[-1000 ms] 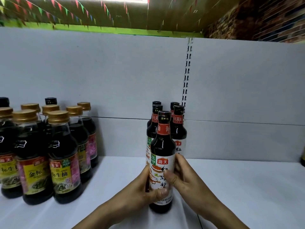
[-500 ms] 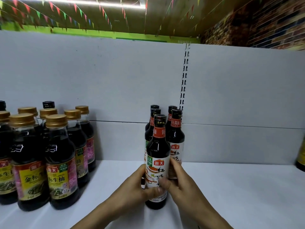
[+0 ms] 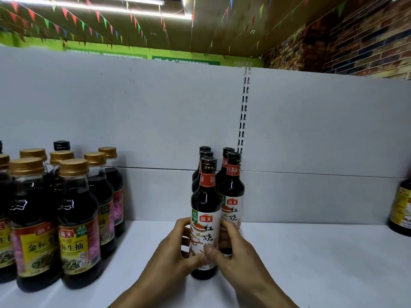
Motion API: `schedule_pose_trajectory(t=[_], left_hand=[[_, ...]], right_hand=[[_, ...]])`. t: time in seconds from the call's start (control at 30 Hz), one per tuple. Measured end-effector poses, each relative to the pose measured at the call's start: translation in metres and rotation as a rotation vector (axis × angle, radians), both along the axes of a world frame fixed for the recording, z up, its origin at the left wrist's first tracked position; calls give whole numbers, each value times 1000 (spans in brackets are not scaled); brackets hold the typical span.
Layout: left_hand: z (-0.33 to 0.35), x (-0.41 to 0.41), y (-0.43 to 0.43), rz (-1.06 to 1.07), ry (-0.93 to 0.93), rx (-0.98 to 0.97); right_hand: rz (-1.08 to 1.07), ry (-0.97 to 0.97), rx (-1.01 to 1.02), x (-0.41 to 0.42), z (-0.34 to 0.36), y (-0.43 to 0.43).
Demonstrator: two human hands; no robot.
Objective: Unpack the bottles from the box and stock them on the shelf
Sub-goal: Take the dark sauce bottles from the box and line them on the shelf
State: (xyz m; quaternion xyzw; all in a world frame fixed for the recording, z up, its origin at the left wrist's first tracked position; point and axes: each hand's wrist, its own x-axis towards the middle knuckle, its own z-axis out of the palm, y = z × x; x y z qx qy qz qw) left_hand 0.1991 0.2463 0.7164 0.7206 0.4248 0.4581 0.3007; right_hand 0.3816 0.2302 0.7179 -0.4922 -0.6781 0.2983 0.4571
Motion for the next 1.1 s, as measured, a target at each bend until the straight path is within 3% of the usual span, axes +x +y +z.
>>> schedule_pose_trajectory(t=[0.57, 1.1], left_hand=[[-4, 2, 2, -35, -41, -6], [-7, 0, 6, -44, 2, 47]], right_hand=[[17, 47, -45, -5, -2, 7], [2, -107, 46, 1, 0, 2]])
